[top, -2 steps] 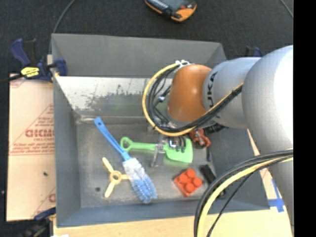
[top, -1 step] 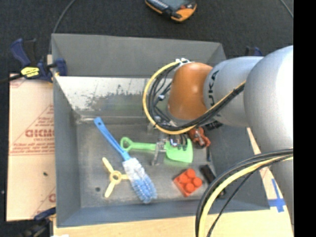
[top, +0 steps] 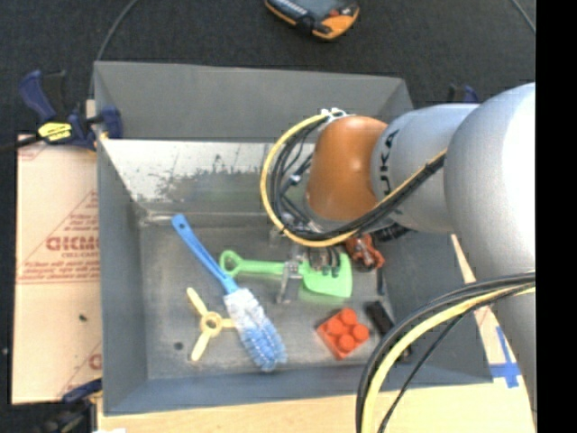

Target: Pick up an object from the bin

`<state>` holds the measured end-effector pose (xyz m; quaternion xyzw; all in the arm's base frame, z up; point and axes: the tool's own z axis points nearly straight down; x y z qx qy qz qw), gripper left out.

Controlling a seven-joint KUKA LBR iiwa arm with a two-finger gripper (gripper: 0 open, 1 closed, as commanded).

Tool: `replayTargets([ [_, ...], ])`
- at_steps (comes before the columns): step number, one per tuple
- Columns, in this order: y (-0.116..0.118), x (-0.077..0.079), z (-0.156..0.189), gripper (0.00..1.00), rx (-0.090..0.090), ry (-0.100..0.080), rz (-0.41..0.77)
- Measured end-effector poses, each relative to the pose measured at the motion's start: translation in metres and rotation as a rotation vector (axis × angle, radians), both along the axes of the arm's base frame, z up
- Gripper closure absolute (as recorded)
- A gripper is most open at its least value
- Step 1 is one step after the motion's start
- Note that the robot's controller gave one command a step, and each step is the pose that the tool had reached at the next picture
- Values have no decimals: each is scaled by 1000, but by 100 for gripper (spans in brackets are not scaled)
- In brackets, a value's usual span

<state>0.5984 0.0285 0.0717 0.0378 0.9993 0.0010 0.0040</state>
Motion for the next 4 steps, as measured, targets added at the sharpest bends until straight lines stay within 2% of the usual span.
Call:
replayTargets([
  [1, -2, 4, 1, 100, -3, -7, 33],
  [2, -2, 4, 2, 100, -3, -7, 33],
  [3, -2, 1, 15, 100, -3, 3, 33],
  [4, -2, 3, 56, 100, -2, -1, 33],
])
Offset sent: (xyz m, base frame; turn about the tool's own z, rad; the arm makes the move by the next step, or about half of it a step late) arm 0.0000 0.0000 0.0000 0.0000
